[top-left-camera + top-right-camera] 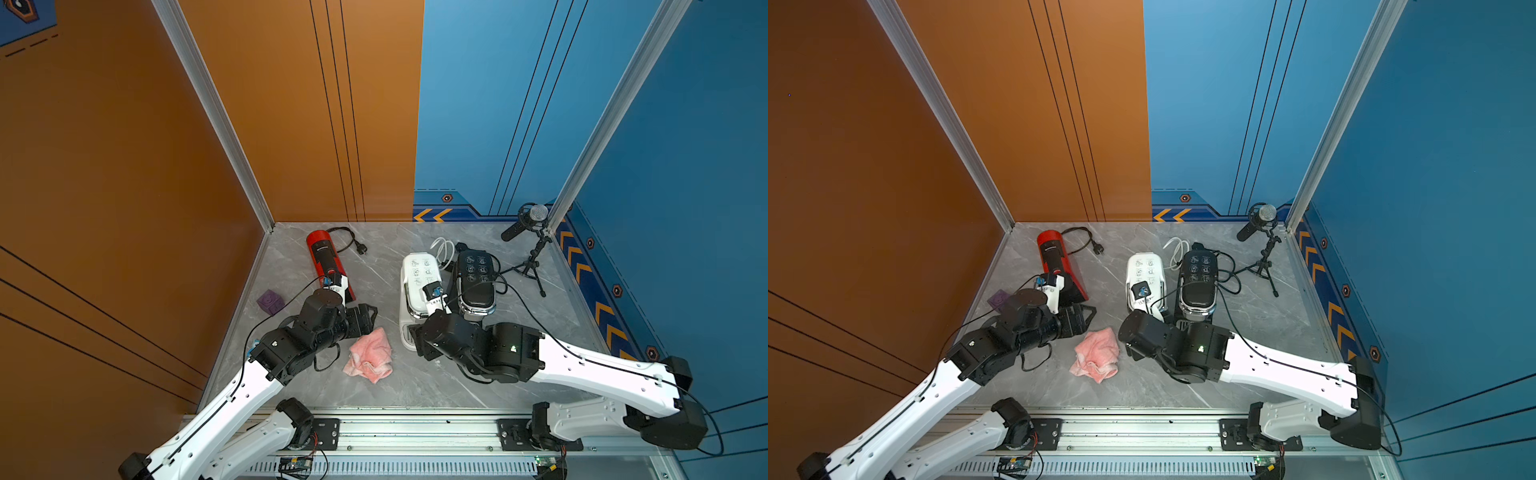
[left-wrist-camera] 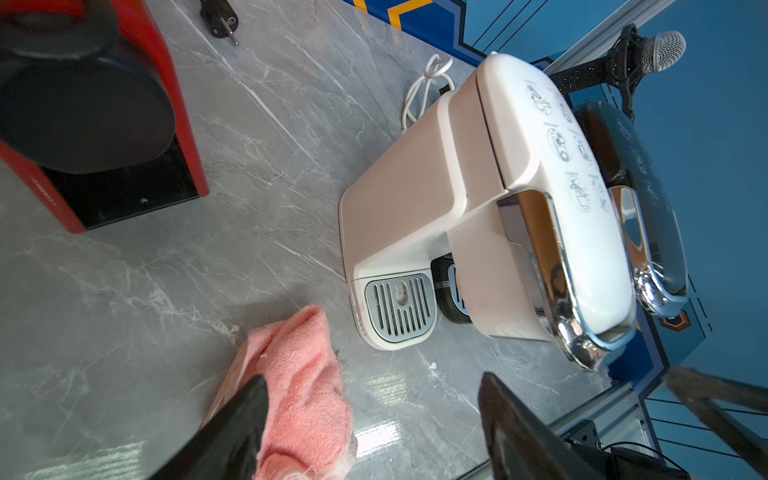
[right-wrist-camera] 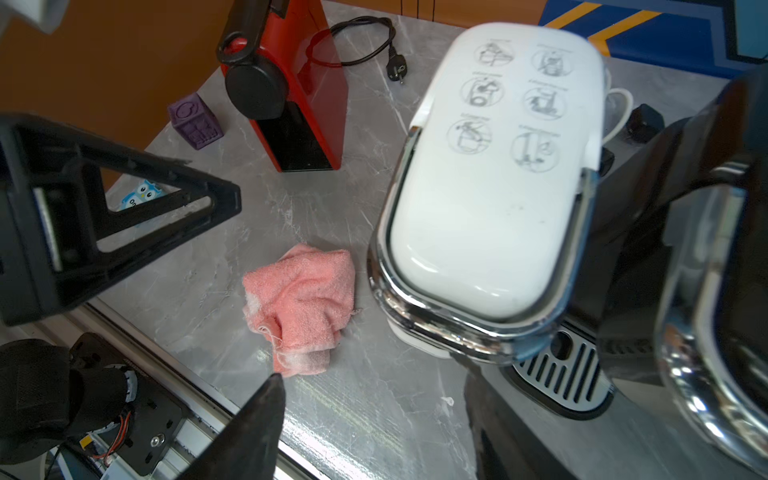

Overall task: Wipe the surface of a coffee machine
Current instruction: Place the cleaning item at the center of the board, then move the coffee machine to the center of the board.

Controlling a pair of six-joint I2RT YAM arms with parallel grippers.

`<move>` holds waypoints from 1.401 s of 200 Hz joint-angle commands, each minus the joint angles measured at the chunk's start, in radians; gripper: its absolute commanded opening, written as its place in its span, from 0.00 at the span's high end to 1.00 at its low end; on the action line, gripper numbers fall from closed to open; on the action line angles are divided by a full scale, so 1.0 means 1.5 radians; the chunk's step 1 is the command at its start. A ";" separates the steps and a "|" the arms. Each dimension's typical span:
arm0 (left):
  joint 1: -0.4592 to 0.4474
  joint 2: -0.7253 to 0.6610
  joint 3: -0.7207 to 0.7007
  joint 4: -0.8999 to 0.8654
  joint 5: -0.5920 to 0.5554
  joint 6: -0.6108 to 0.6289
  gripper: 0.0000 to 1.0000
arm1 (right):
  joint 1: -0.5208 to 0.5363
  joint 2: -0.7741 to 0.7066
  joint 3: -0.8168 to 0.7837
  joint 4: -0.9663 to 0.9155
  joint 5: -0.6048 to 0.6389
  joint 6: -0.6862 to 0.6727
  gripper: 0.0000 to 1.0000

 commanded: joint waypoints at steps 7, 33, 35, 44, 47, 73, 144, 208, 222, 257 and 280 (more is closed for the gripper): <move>-0.027 0.030 0.036 0.027 -0.038 0.022 0.18 | 0.005 -0.073 -0.081 -0.047 0.011 0.030 0.33; -0.046 0.067 0.065 0.034 -0.043 0.035 0.19 | 0.001 -0.173 -0.194 -0.047 0.034 0.117 0.41; -0.047 0.069 0.067 0.034 -0.043 0.036 0.19 | 0.000 -0.180 -0.205 -0.047 0.036 0.123 0.42; -0.054 0.077 0.070 0.038 -0.048 0.037 0.18 | -0.005 -0.206 -0.241 -0.049 0.045 0.155 0.46; -0.055 0.080 0.070 0.040 -0.049 0.037 0.18 | -0.007 -0.217 -0.252 -0.053 0.049 0.166 0.48; -0.061 0.084 0.065 0.045 -0.066 0.034 0.18 | -0.050 -0.279 -0.355 -0.058 0.063 0.252 0.57; -0.056 0.053 0.032 0.047 -0.098 0.024 0.16 | -0.258 -0.203 -0.565 0.294 -0.108 0.247 0.74; -0.017 0.041 0.011 0.047 -0.088 0.019 0.15 | -0.316 -0.132 -0.633 0.460 -0.133 0.331 0.76; -0.012 0.041 0.011 0.047 -0.085 0.019 0.15 | -0.323 -0.099 -0.633 0.486 -0.153 0.332 0.78; 0.000 0.038 0.004 0.047 -0.079 0.018 0.15 | -0.328 -0.036 -0.632 0.541 -0.151 0.330 0.83; 0.007 0.036 0.003 0.047 -0.073 0.018 0.15 | -0.328 -0.007 -0.632 0.572 -0.138 0.339 0.86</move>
